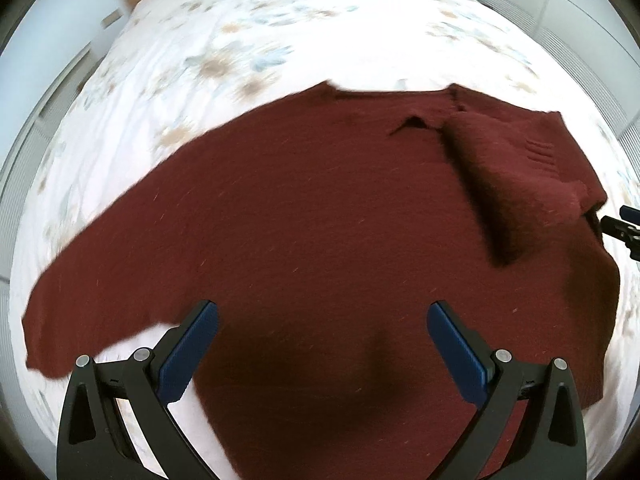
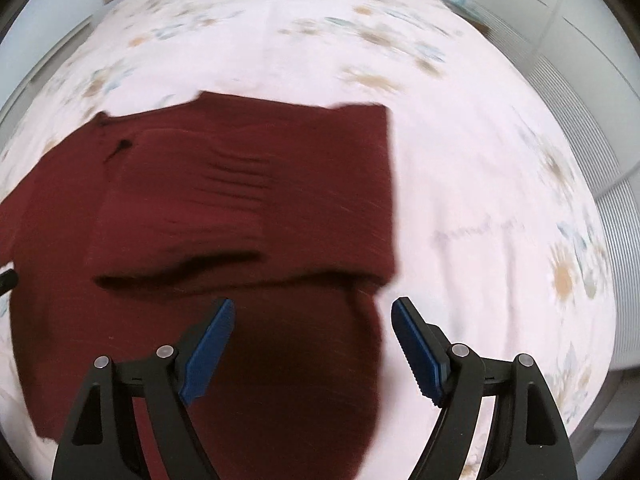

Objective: Fold small clothes
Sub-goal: 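Grasp the cuff of the other sleeve with the left gripper, then fold the held sleeve across the sweater body and open the left gripper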

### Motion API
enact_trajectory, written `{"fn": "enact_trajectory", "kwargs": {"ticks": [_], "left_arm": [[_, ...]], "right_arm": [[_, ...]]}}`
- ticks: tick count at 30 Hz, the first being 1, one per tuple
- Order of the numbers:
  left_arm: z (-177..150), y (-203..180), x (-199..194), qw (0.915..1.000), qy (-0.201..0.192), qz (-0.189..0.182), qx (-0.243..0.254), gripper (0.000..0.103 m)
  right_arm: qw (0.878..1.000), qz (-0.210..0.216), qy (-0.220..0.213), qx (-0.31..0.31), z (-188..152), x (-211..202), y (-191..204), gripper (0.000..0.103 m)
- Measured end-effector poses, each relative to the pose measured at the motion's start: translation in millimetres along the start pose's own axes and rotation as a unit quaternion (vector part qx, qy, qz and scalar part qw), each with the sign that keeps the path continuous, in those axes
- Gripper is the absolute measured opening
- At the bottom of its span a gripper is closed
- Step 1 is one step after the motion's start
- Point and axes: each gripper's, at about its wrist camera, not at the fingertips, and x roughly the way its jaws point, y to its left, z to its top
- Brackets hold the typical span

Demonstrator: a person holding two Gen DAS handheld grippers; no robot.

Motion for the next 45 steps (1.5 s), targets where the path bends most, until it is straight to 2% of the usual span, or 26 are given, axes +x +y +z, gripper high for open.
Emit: {"fn": "enact_trajectory", "kwargs": {"ticks": [4, 11, 19, 23, 28, 30, 31, 35, 36, 38, 41, 45], "left_arm": [[22, -27, 2, 0.9995, -0.008, -0.012, 0.029, 0.102], [52, -81, 8, 0.9949, -0.019, -0.04, 0.09, 0.102], [52, -148, 18, 0.9789, -0.024, -0.057, 0.195, 0.102], [54, -171, 32, 0.973, -0.007, -0.063, 0.222, 0.102], [62, -198, 56, 0.9657, 0.003, -0.047, 0.255, 0.1], [68, -206, 68, 0.9646, 0.018, -0.043, 0.26, 0.095], [70, -208, 73, 0.9644, 0.025, -0.037, 0.261, 0.089], [83, -212, 92, 0.9667, 0.052, -0.024, 0.249, 0.049], [87, -211, 95, 0.9686, 0.058, -0.026, 0.24, 0.044], [92, -209, 95, 0.9707, 0.051, -0.028, 0.233, 0.02], [97, -201, 89, 0.9732, 0.031, -0.025, 0.227, 0.016], [100, -168, 70, 0.9824, 0.001, -0.028, 0.185, 0.015]], "right_arm": [[1.0, -0.009, 0.0, 0.027, -8, 8, -24, 0.082], [0.998, 0.001, 0.006, 0.057, -24, 16, -49, 0.082], [0.997, 0.015, 0.005, 0.072, -28, 22, -52, 0.082], [0.997, 0.021, 0.005, 0.079, -29, 24, -56, 0.082], [0.996, 0.024, 0.008, 0.082, -28, 27, -59, 0.082], [0.996, 0.023, 0.01, 0.08, -25, 31, -58, 0.082], [0.997, 0.022, 0.011, 0.08, -24, 33, -58, 0.082], [0.996, 0.019, 0.015, 0.081, -18, 41, -58, 0.082], [0.996, 0.019, 0.016, 0.081, -16, 43, -57, 0.082], [0.997, 0.017, 0.017, 0.078, -12, 47, -56, 0.082], [0.997, 0.017, 0.016, 0.07, -2, 53, -51, 0.082], [0.997, 0.032, 0.009, 0.072, 9, 59, -45, 0.081]]}}
